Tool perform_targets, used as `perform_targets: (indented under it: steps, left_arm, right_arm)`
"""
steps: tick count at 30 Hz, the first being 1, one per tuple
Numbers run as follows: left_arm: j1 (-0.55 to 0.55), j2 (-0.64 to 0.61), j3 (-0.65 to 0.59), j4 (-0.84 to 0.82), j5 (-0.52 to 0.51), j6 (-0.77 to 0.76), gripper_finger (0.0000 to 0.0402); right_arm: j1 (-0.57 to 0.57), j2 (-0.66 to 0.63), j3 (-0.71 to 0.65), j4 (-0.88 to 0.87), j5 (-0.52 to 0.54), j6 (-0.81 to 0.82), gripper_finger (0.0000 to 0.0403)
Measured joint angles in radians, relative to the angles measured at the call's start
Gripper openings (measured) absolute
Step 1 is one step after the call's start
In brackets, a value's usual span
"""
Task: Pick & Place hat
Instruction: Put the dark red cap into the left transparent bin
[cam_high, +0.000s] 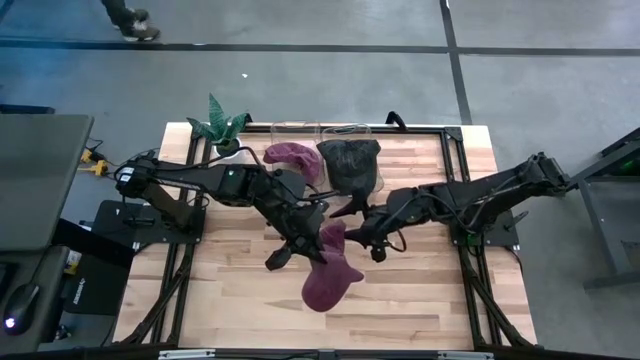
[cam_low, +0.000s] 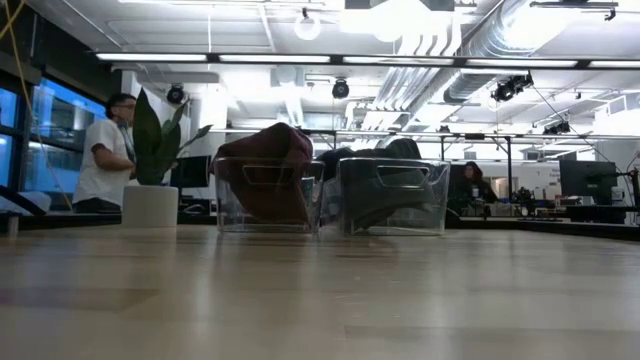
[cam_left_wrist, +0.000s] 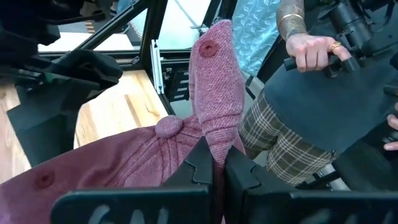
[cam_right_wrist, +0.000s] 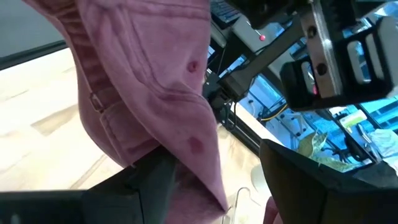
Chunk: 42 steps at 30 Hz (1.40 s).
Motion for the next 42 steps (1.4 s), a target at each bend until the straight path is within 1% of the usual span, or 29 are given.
perform_targets:
  steps: [7, 10, 18, 27, 33, 40, 42]
  left_arm:
    - [0.000, 0.000, -0.001, 0.025, 0.000, -0.015, 0.0000]
    - [0.000, 0.000, -0.001, 0.042, 0.000, -0.015, 0.0000]
    - [0.000, 0.000, -0.001, 0.120, 0.000, -0.016, 0.0000]
    - [0.000, 0.000, -0.001, 0.128, -0.003, -0.023, 0.0000]
    - [0.000, 0.000, -0.001, 0.127, -0.013, -0.025, 0.0000]
    - [0.000, 0.000, -0.001, 0.128, -0.028, -0.049, 0.0000]
    - [0.000, 0.000, -0.001, 0.128, -0.050, -0.080, 0.0000]
  right_arm:
    - [0.000, 0.000, 0.000, 0.000, 0.000, 0.015, 0.0226]
    - [0.000, 0.000, 0.000, -0.001, 0.007, 0.017, 0.0215]
    - [0.000, 0.000, 0.000, -0.047, -0.004, 0.018, 0.0151]
    - [0.000, 0.000, 0.000, -0.032, 0.015, 0.018, 0.0081]
    - [0.000, 0.000, 0.000, -0.041, 0.036, 0.018, 0.0011]
    - [-0.001, 0.000, 0.000, -0.044, 0.038, 0.043, 0.0003]
    - [0.000, 0.000, 0.000, -0.050, 0.040, 0.051, 0.0003]
